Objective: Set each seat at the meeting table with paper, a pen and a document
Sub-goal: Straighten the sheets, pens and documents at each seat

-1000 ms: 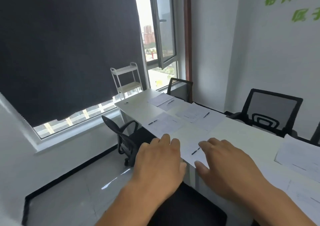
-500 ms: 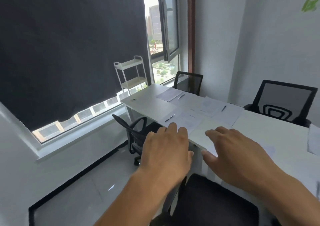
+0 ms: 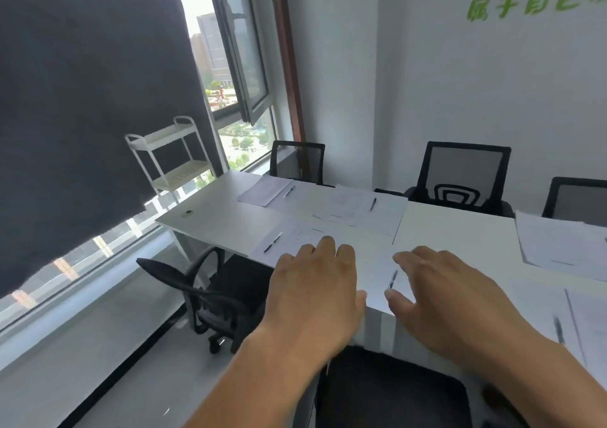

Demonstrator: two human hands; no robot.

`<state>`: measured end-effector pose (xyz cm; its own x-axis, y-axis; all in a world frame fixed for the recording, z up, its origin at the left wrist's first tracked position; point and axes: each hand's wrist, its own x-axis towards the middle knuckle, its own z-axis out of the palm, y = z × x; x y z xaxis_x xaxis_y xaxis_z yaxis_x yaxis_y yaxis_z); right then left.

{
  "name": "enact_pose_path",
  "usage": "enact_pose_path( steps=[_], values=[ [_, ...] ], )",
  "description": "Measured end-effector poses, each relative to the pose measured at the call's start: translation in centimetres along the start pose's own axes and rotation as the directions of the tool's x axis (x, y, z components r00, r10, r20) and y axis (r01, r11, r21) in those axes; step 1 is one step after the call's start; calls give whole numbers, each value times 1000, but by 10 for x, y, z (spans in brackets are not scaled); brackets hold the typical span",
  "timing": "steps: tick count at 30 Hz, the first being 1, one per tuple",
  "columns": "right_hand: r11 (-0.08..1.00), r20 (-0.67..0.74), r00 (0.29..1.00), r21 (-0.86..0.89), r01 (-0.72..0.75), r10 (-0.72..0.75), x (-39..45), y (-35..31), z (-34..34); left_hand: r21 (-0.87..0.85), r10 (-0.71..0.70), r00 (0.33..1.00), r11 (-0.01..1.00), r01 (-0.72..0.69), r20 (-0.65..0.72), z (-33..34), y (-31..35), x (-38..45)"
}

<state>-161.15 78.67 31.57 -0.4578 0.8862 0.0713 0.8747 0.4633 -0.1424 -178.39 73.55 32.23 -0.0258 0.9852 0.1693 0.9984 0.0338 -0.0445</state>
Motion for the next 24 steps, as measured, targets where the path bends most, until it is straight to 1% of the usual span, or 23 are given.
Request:
enact_pose_path(
  steps=[5, 7, 10, 12, 13, 14, 16, 20, 24],
  values=[
    [991, 50, 990, -28, -129, 131, 25, 29, 16, -54, 130, 989, 991, -126, 67, 30, 6, 51],
    [978, 77, 975, -41, -206, 209, 40, 39, 26, -91, 207, 975, 976, -199, 85, 47, 7, 78],
    [958, 104, 953, -73, -276, 283, 68, 44, 46, -126, 284, 952, 955, -270, 110, 77, -3, 117],
    [939, 121, 931, -84, -335, 343, 87, 45, 62, -145, 356, 926, 930, -338, 123, 100, -12, 141],
    [933, 129, 925, -91, -348, 357, 93, 43, 65, -155, 363, 919, 927, -340, 152, 105, -15, 147],
    [918, 140, 907, -100, -385, 396, 109, 43, 80, -182, 417, 894, 903, -388, 165, 124, -24, 166],
    [903, 139, 893, -108, -416, 428, 136, 38, 99, -180, 471, 863, 879, -441, 184, 148, -41, 193],
    [874, 200, 851, -107, -474, 486, 174, 30, 126, -225, 529, 822, 844, -486, 211, 182, -69, 223],
    [868, 230, 837, -117, -482, 496, 198, 29, 142, -267, 552, 803, 827, -495, 225, 201, -83, 245]
  ],
)
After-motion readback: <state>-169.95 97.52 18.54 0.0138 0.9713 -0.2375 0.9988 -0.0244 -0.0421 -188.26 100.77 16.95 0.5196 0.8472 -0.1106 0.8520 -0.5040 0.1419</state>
